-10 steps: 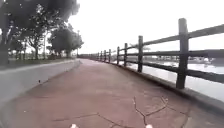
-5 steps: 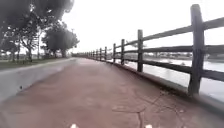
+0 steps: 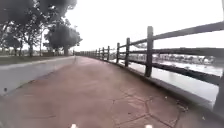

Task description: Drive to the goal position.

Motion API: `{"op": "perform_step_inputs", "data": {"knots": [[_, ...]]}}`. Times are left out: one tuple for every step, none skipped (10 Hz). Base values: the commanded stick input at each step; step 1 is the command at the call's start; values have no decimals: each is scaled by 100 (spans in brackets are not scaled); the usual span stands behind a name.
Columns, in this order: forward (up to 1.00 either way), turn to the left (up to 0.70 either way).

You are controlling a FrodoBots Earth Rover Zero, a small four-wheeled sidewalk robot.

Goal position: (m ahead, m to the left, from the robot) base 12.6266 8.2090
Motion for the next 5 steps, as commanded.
{"op": "perform_step_inputs", "data": {"knots": [[100,0],[100,0],[100,0],[100,0],[100,0]]}}
